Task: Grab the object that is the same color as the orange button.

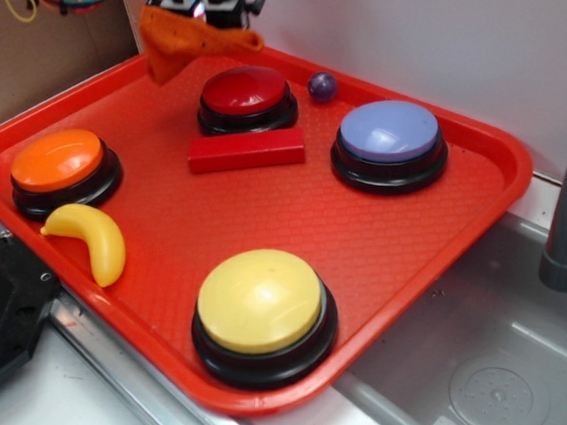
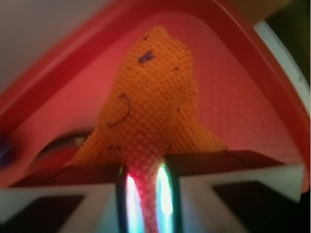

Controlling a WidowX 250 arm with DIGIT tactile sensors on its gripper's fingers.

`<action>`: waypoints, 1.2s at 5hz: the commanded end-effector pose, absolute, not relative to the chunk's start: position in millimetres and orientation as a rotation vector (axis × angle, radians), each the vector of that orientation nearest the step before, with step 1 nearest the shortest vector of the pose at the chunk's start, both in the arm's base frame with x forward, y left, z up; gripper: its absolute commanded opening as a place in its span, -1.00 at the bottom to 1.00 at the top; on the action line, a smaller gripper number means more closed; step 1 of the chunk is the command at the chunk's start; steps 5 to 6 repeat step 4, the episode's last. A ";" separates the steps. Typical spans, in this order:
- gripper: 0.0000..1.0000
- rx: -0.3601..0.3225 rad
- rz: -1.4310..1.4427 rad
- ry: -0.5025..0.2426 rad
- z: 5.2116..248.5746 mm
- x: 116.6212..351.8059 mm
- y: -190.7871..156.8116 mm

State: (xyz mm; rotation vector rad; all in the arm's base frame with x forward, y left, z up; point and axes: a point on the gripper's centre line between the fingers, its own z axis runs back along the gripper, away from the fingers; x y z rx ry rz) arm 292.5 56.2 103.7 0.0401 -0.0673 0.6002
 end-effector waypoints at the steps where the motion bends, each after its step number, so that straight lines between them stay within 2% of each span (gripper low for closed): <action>1: -1.00 -0.021 0.195 -0.075 149.5 261.4 2.5; 2: -1.00 -0.042 0.070 -0.088 157.2 239.4 -18.5; 3: -1.00 -0.029 0.067 -0.114 153.7 226.7 -25.0; 6: -1.00 -0.017 0.090 -0.104 154.2 222.0 -19.8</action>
